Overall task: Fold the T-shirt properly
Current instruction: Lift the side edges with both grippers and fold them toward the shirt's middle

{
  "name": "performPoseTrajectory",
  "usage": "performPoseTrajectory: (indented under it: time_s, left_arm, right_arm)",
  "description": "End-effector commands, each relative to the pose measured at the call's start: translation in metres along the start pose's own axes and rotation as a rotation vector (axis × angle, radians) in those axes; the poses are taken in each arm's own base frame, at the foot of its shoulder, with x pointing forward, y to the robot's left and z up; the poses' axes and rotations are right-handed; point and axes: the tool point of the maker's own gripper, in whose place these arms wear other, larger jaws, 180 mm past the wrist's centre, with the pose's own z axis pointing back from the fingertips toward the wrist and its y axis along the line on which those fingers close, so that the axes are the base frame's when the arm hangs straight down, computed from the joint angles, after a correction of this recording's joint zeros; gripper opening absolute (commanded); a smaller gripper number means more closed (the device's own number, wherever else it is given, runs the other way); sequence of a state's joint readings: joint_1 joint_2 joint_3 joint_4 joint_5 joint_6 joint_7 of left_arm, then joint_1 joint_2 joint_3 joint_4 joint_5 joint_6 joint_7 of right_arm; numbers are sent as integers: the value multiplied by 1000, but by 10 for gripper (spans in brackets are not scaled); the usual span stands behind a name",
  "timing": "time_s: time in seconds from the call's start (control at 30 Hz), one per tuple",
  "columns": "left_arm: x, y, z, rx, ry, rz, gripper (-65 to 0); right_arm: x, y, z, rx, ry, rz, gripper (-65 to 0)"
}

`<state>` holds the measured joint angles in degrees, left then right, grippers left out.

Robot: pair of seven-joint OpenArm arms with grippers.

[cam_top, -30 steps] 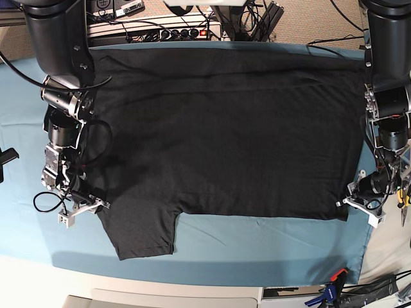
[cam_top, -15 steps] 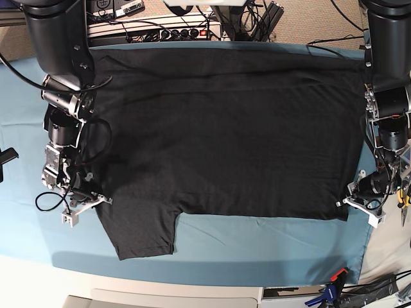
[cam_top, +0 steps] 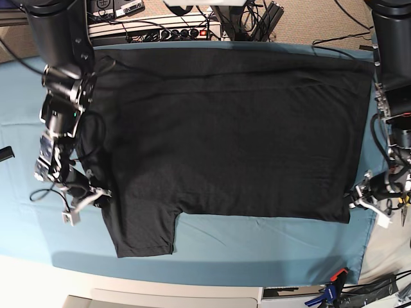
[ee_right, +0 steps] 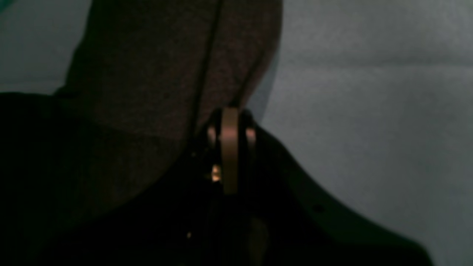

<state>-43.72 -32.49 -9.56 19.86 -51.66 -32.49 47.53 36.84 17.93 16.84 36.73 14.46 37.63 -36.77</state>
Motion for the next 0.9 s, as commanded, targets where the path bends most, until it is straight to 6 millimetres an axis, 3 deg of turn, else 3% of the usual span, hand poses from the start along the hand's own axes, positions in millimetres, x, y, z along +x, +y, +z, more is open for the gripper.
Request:
performPoseTrajectory:
  time_s: [0.0,0.2,0.4,0.73,0.87]
  left_arm:
    - [30,-11,15,-46,-66,-19,-650]
    - [24,-16,41,-159,-10,15,-650]
    - [6,-2,57,-191,12,90,-650]
    - [-51,13,66,-246,114,171,-650]
    - [-57,21,77,-224,153,163,-650]
  right_arm:
    - [28,-4,12,7,-70,28,-650]
    - [6,-19,46,1,-58,53,-650]
    - [-16,-32,79,-20,-25,101,-650]
    - [-39,-12,105,24,31,168,-650]
    - [-47,-8,109,28,66,186,-650]
